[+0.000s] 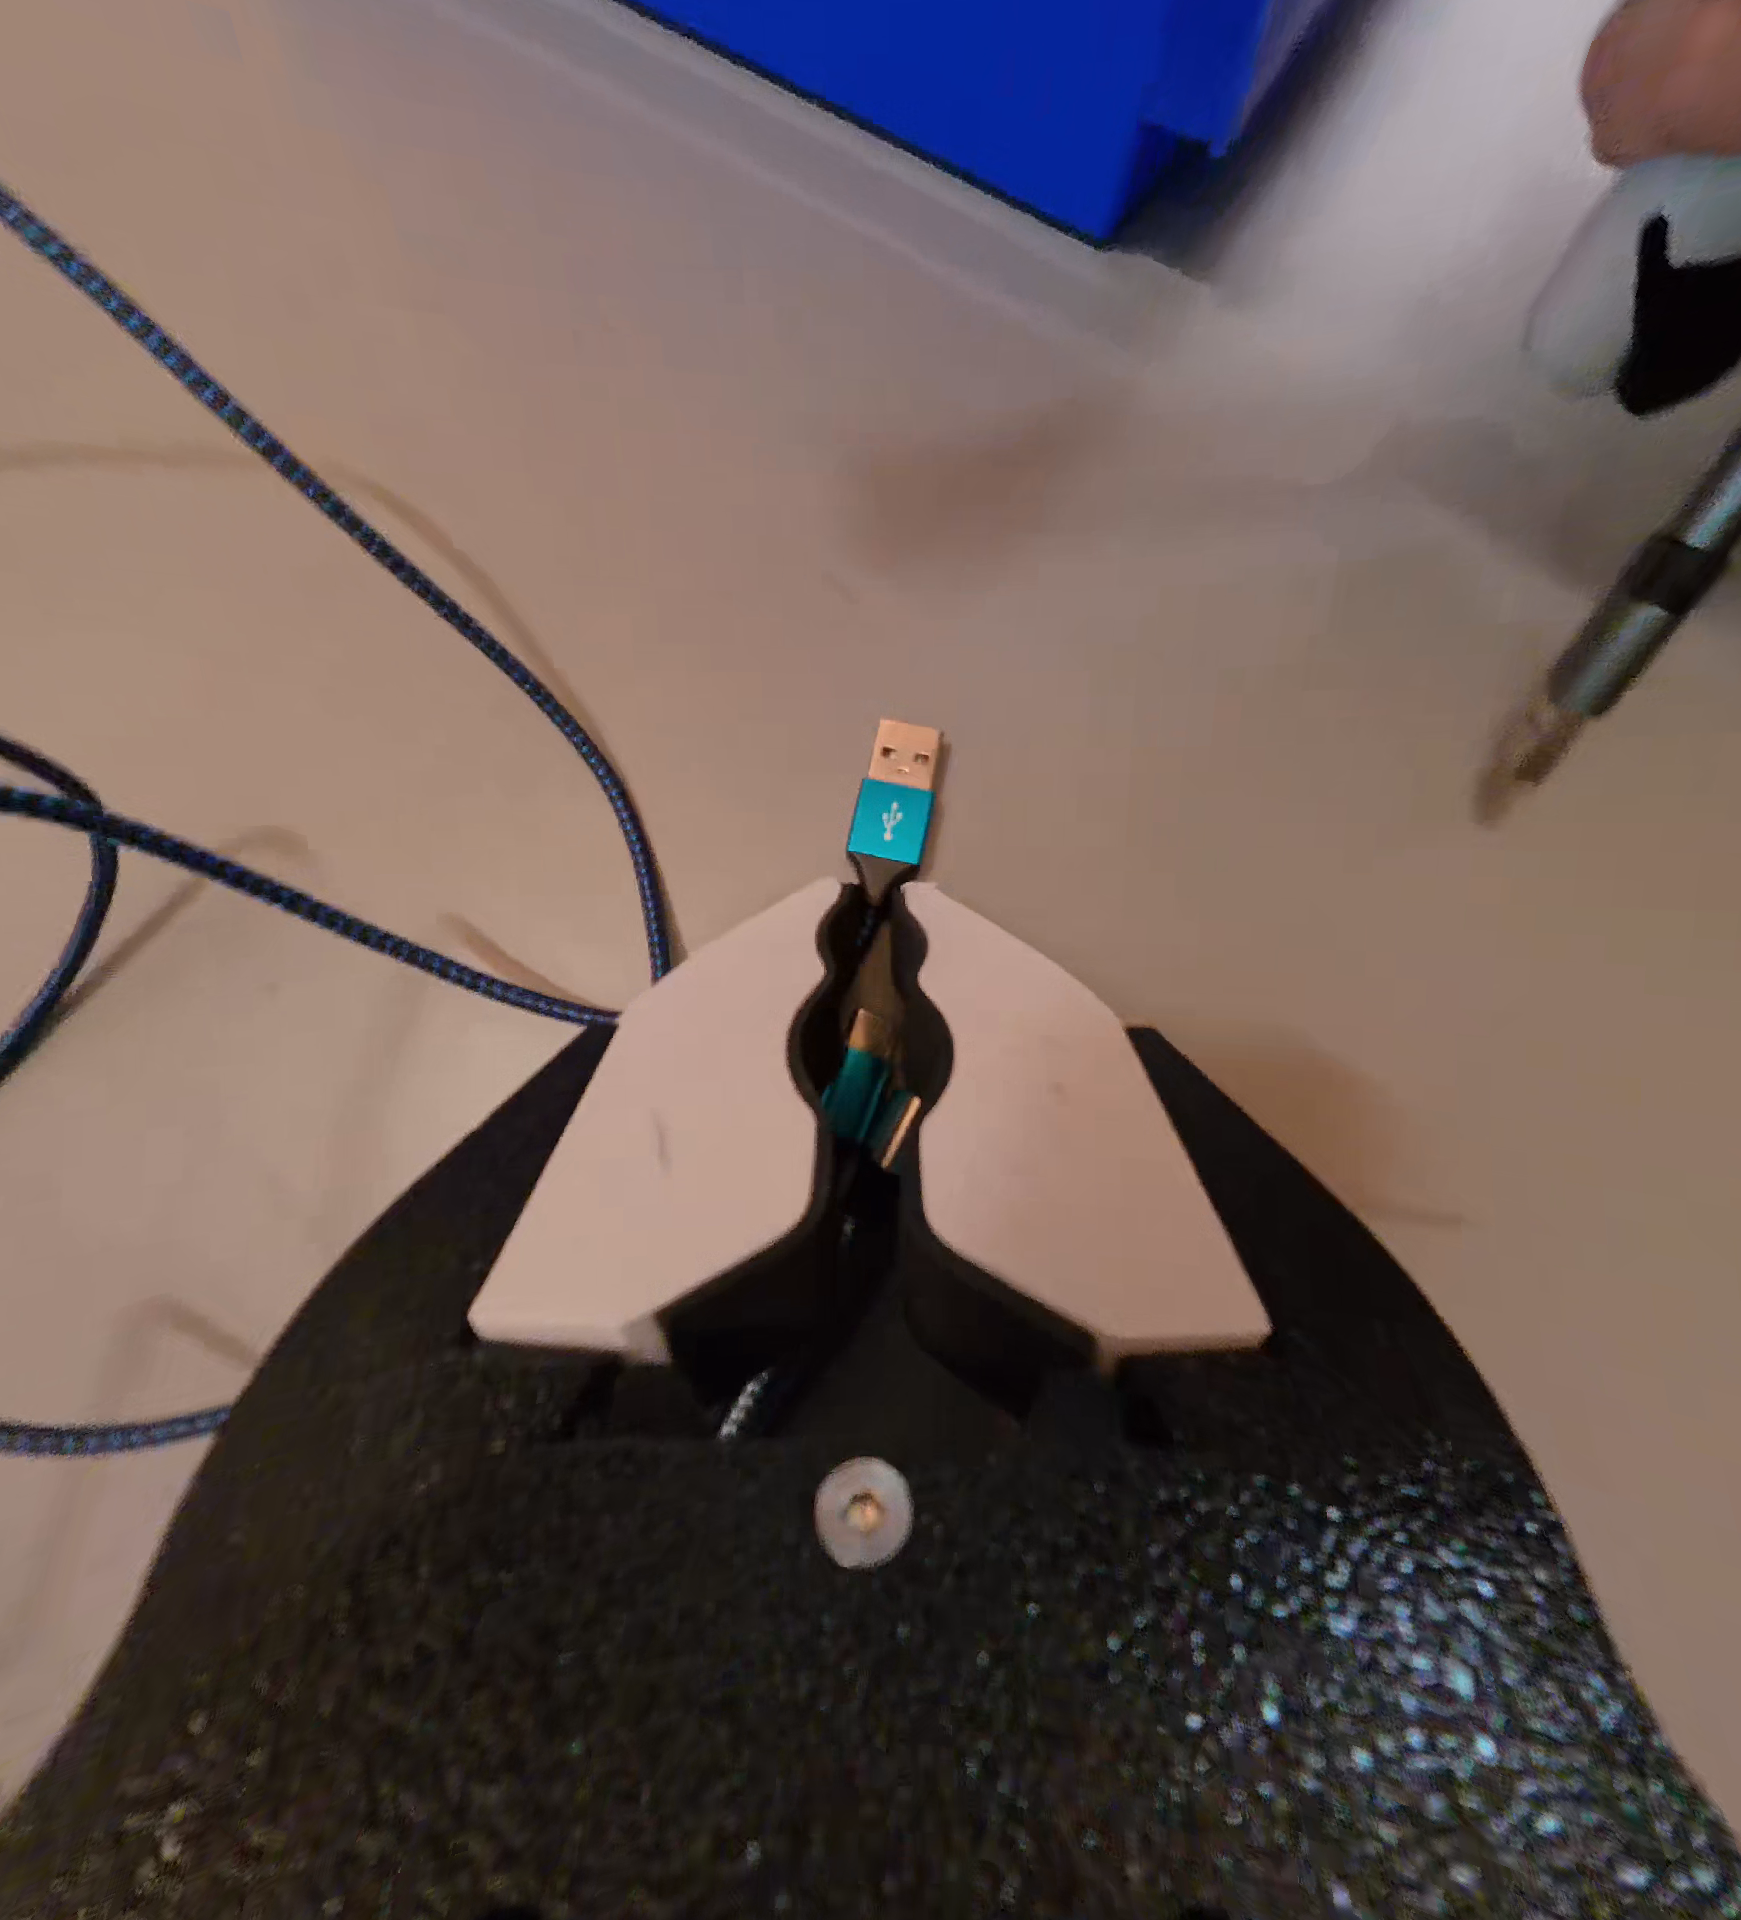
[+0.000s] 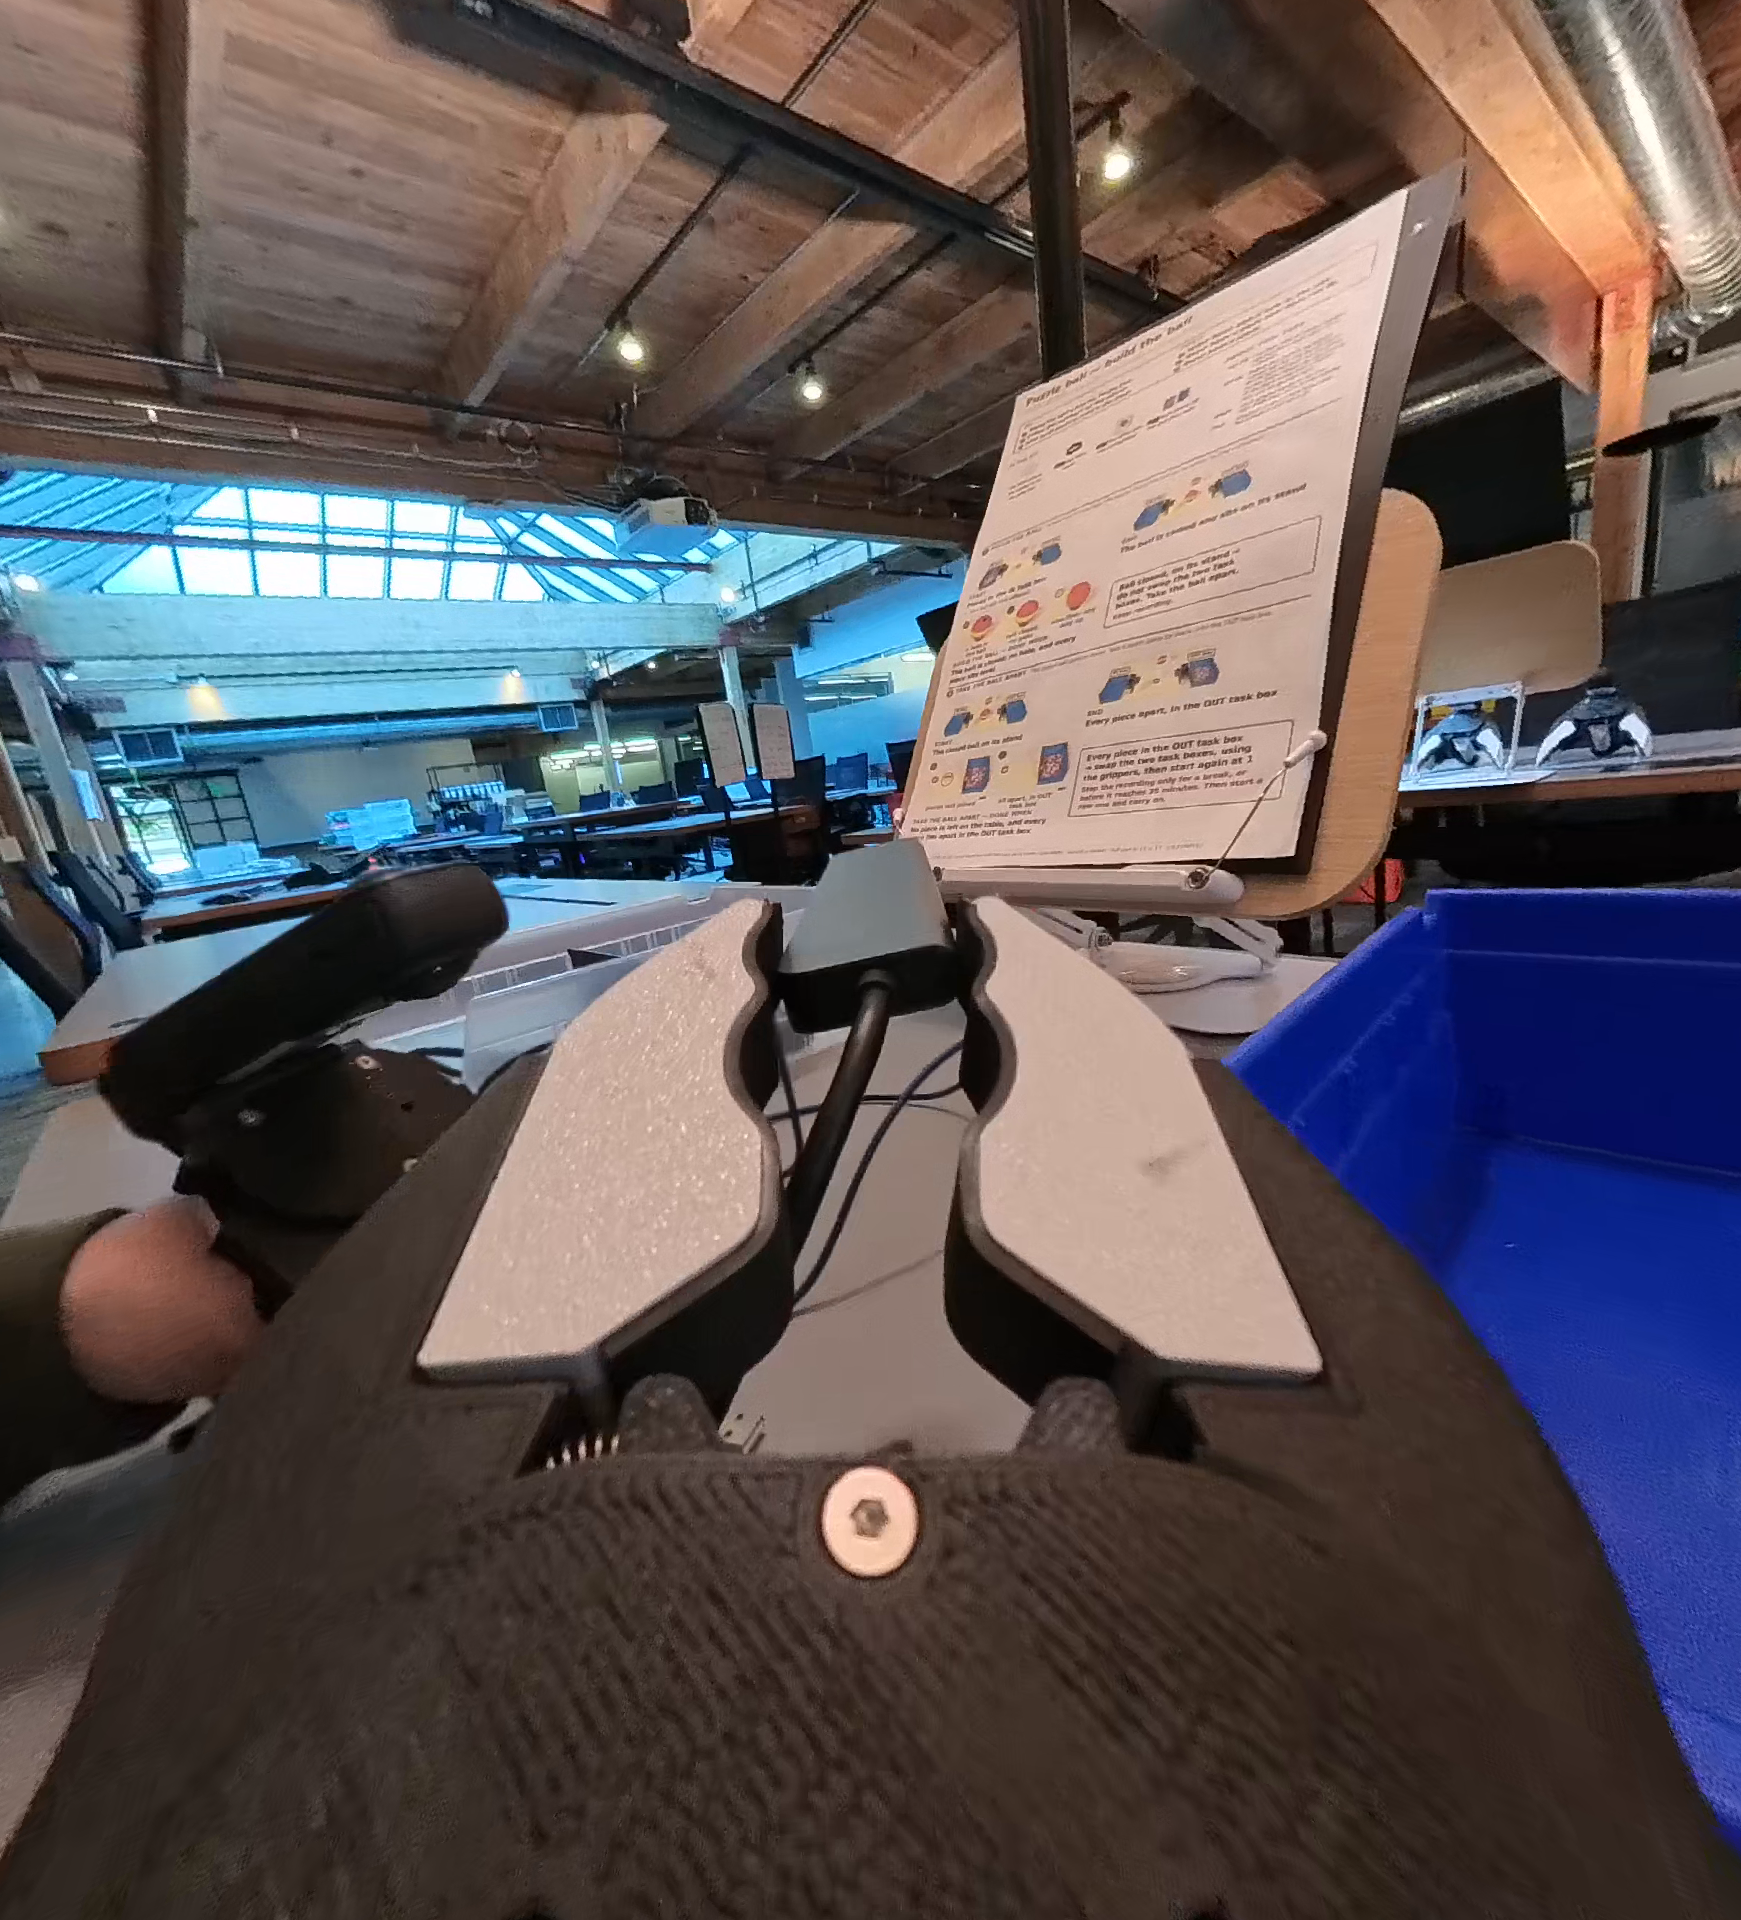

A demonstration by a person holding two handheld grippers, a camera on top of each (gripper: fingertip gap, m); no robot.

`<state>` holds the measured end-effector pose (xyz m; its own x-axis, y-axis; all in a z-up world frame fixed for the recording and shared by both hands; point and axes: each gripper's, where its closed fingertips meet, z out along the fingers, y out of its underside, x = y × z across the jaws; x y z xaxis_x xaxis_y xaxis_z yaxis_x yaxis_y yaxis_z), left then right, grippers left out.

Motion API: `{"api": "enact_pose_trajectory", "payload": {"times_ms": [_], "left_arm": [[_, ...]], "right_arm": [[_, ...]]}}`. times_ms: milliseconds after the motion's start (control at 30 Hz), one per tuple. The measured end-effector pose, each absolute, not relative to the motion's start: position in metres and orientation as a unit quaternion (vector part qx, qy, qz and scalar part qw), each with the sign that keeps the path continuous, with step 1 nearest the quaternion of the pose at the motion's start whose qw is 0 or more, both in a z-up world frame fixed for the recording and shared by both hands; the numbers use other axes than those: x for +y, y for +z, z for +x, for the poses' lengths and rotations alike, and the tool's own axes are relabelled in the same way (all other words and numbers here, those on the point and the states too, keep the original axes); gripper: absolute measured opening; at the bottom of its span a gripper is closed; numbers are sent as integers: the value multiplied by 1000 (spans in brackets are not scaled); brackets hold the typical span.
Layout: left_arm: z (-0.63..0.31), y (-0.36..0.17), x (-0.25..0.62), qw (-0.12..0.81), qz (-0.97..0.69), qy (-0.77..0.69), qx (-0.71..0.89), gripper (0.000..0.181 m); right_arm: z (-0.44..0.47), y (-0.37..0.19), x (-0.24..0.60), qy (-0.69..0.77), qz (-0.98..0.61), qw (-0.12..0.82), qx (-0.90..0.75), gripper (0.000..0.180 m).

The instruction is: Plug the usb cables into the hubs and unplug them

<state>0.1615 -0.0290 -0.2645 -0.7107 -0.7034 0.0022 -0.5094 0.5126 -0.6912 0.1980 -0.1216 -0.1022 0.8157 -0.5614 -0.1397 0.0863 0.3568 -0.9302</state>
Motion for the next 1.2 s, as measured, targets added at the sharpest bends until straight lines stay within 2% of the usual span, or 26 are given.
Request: {"api": "enact_pose_trajectory", "payload": {"times_ms": [33,267,467,1200], "left_arm": [[161,-263,-30,145,-370,-345,850,4],[157,-182,-32,178,-403,-407,800,5],[157,-157,-42,175,-402,-400,805,5],[176,-146,-32,173,-427,-389,798,5]], "right_arm": [[198,-104,-121,-205,-531,791,225,32],[200,-109,-117,-199,-523,795,233,32],[195,-114,-100,-224,-537,785,213,32],[190,-116,-82,-227,-536,787,205,32]]}}
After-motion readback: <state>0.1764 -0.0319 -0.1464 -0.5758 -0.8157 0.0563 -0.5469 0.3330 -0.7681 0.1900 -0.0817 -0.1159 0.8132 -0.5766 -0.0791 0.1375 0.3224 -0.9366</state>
